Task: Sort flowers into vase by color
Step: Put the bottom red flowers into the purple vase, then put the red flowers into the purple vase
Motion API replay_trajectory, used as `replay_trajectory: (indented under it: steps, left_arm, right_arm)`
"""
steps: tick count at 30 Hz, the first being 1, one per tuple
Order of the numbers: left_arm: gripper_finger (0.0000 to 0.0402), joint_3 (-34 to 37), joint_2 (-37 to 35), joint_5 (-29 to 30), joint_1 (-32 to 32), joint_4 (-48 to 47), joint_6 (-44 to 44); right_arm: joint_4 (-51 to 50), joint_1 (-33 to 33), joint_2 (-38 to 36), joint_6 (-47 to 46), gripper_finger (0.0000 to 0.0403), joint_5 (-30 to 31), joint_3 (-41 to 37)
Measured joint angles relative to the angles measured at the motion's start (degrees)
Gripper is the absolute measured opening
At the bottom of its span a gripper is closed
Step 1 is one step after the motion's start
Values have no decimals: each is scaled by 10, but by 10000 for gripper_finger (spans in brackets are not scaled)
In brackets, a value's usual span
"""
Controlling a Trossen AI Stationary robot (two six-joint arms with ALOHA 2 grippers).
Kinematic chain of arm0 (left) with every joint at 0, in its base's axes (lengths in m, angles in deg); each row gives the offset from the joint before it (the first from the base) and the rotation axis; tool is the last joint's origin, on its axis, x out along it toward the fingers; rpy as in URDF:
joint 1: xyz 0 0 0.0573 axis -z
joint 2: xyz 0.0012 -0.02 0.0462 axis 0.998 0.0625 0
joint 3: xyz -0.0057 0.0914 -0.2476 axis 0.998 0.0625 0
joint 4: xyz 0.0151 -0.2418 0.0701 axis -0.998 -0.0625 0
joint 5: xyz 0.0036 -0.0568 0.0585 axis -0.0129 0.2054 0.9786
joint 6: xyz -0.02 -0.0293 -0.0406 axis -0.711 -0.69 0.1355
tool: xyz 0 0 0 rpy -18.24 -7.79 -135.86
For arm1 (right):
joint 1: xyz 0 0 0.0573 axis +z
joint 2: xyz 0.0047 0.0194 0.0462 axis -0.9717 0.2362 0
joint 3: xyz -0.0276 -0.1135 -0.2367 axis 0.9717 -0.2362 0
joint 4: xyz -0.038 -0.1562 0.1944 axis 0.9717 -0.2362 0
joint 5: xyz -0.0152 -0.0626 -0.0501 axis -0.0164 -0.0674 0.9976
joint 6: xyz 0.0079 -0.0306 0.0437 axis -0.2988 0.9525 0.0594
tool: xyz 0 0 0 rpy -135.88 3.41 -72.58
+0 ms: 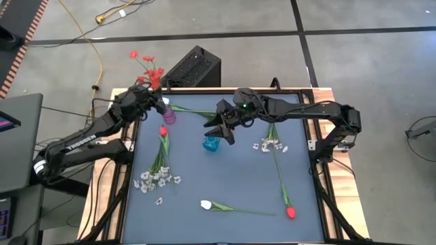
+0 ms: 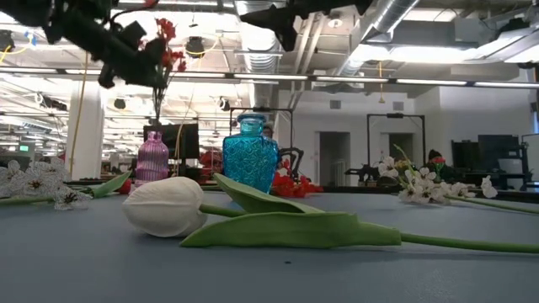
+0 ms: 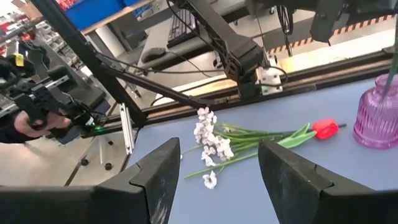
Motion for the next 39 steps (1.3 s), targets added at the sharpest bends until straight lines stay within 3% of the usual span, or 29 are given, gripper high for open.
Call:
replay_trajectory:
  steps: [7,17,28,35,39]
  left_arm:
    - [5,80,0,0,0,63,-6]
    - [52,79,0,-38,0,42,3]
    - [169,-14,0,-67,1,-143,23]
    - [208,-59,0,-171,1,-292,-12]
    - [210,-82,0,-211,1,-355,-23]
  right_arm:
    - [-19,0,0,2,244,0,0]
    - [-19,-3,0,1,244,0,0]
    - [-87,-27,-35,36,244,-1,0]
    - [-170,-70,-60,89,244,5,0]
    - [-200,-86,-49,127,244,66,0]
